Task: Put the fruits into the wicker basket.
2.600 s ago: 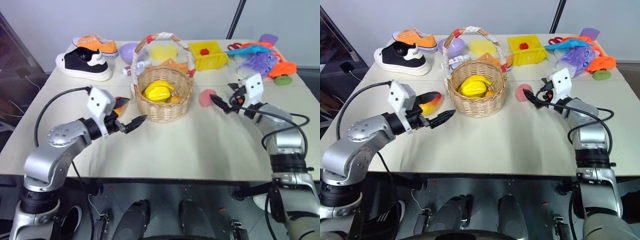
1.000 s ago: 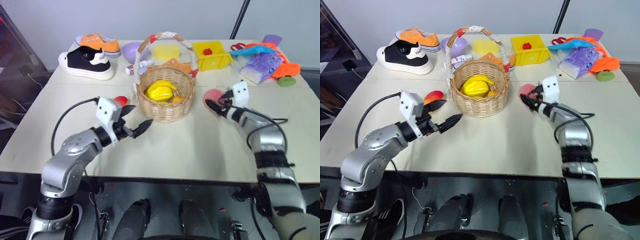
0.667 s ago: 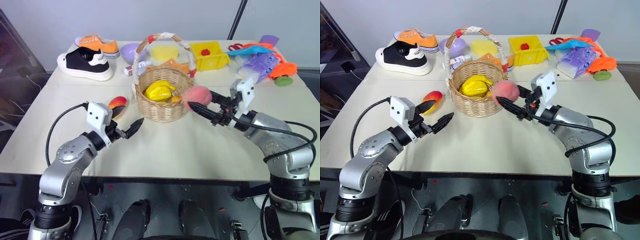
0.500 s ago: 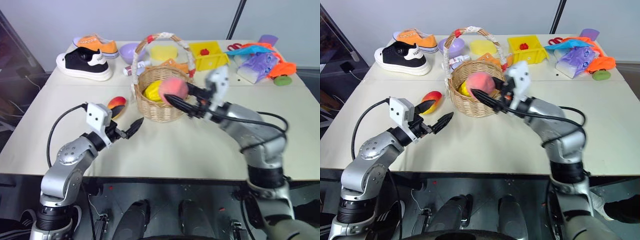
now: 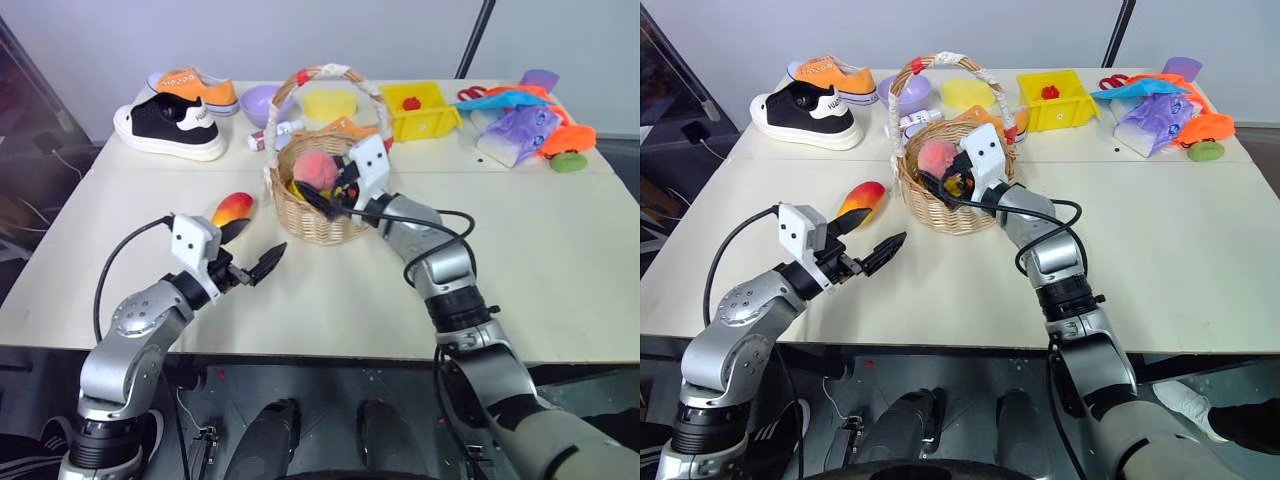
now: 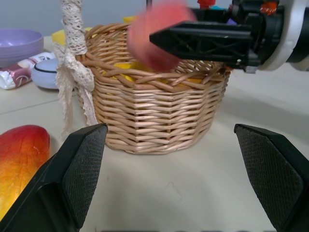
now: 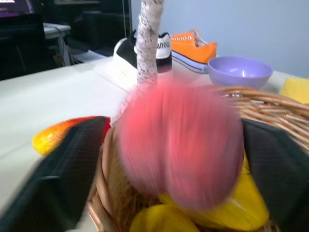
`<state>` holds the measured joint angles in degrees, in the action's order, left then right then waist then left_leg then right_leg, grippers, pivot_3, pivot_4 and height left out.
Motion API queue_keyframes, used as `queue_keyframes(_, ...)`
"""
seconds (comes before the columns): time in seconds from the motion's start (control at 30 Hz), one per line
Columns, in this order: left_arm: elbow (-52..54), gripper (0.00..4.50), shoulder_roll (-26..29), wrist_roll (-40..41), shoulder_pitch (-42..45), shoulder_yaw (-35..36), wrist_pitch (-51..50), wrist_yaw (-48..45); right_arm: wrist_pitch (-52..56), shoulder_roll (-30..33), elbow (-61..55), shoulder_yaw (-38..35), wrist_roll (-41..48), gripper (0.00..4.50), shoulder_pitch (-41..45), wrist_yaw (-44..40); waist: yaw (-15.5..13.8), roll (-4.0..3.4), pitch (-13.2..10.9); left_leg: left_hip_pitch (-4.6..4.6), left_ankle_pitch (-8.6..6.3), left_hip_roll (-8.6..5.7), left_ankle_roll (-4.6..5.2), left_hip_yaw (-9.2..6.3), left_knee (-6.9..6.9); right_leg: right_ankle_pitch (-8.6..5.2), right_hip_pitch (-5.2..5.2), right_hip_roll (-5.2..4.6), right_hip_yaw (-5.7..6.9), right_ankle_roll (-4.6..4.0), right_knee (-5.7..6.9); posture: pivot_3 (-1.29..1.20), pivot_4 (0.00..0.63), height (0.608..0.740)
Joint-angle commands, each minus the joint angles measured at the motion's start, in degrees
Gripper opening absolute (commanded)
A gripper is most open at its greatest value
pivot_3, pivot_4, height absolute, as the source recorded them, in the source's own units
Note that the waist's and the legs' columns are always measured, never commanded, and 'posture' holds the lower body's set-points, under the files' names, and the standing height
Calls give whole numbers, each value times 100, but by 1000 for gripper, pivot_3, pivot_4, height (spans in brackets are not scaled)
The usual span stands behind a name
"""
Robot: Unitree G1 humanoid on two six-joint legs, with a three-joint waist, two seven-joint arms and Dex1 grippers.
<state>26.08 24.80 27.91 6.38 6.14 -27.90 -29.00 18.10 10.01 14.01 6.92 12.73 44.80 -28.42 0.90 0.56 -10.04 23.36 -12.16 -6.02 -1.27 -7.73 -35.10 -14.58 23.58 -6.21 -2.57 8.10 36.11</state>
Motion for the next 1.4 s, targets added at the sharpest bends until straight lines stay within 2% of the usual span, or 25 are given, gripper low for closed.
queue_keyframes(0.03,102,4500,77,-91,49,325,159,178,-61,247,-501,-226,216,4451,-36,-409,-2,0,0,0,0,0,0,-1,0,0,0,0,0,0,0,0,150,740)
queue_keyframes(0.2,-176,4500,278,-425,421,491,-222,707,164,894,-1750,-444,800,4451,-620,-1268,-25,0,0,1,0,0,0,-3,1,0,-2,0,1,0,-1,0,150,740)
queue_keyframes(0.27,-429,4500,273,-487,779,622,-479,1048,667,1405,-2513,-387,1049,4451,-973,-1637,-30,0,0,1,-1,0,1,-3,-1,0,-5,0,2,1,-3,0,150,740)
queue_keyframes(0.37,-903,4500,315,-548,1431,640,-1029,1374,1166,2163,-3409,-247,1136,4451,-1348,-2001,-34,2,-1,2,-1,-1,1,-5,-4,-1,-6,-1,5,2,-3,0,150,740)
queue_keyframes(0.5,-1841,4500,404,-841,2242,331,-1442,1458,1046,2871,-3729,-85,736,4451,-1697,-2232,-10,6,-1,1,-1,-1,1,-4,-6,-1,-9,-1,9,3,-4,0,150,740)
queue_keyframes(0.67,-2905,4500,487,-1259,2953,-148,-1392,1251,1276,2926,-3891,-187,860,4451,-1817,-2132,-19,11,-3,1,0,0,1,-3,-5,-1,-7,-1,9,4,-3,0,150,740)
queue_keyframes(0.8,-3352,4500,572,-1434,3259,-459,-1522,945,1293,2942,-3934,-271,847,4451,-1937,-2058,-29,14,-5,4,0,-1,1,-6,-6,-1,-7,-2,9,4,-4,0,150,740)
queue_keyframes(1.4,-4300,4500,303,-1550,3366,-331,-1360,708,1059,2661,-3708,-133,654,4451,-1797,-1864,-25,16,-6,4,0,-3,1,-6,-6,0,-5,-5,9,5,-2,0,150,740)
